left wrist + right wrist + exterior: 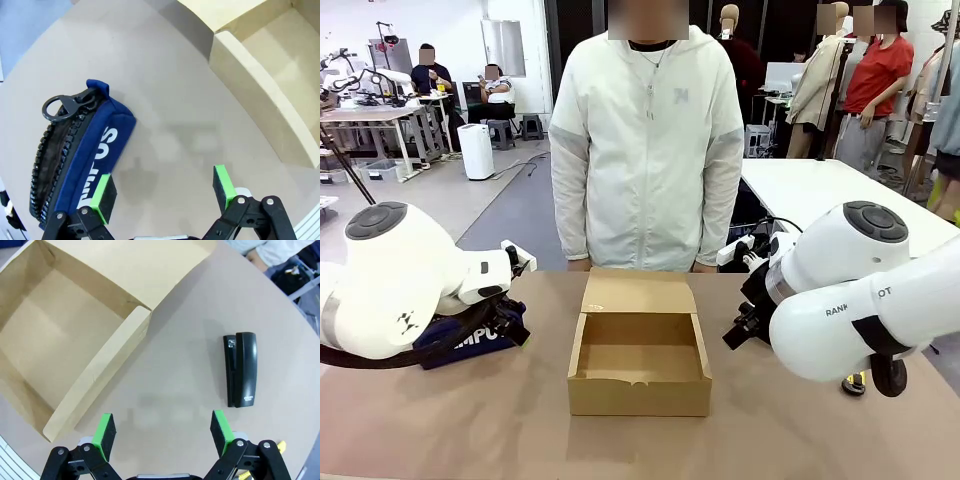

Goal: Pack the items into the box.
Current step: Pick up the item indicated by the person and place it inside the Mailer Box.

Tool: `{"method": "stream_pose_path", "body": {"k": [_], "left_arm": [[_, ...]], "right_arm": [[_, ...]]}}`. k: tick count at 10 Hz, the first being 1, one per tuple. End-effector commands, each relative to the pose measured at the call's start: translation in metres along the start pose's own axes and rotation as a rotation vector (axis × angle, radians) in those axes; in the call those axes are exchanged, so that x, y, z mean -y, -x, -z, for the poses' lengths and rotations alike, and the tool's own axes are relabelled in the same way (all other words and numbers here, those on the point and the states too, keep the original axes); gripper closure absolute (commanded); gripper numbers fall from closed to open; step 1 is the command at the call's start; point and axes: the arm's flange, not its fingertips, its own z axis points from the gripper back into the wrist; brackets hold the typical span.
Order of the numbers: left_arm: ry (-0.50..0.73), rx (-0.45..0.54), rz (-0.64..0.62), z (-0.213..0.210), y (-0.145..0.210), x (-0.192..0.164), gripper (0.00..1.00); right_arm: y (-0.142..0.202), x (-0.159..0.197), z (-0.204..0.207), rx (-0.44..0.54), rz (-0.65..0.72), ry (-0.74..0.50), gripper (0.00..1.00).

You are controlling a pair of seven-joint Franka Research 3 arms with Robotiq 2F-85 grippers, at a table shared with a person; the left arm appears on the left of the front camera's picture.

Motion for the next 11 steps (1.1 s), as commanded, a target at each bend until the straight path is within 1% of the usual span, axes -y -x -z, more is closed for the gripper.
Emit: {"method": "stream_pose_path", "body": {"k": [1, 9, 10, 11], "left_arm": [[0.0, 0.0, 0.0, 0.0, 0.0, 0.0, 0.0], [0.0, 0.0, 0.0, 0.0, 0.0, 0.0, 0.0], [0.103, 0.009, 0.013, -0.017, -0.007, 0.003, 0.0], [0.212, -0.034, -0.053, -0.045, -0.019, 0.004, 0.0]], "right_arm": [[0.0, 0.0, 0.0, 0.0, 0.001, 0.0, 0.0], [0.0, 0.0, 0.0, 0.0, 0.0, 0.0, 0.0], [-0.004, 0.008, -0.015, 0.015, 0.027, -0.058, 0.0], [-0.012, 0.02, -0.047, 0.072, 0.066, -0.159, 0.0]]}}
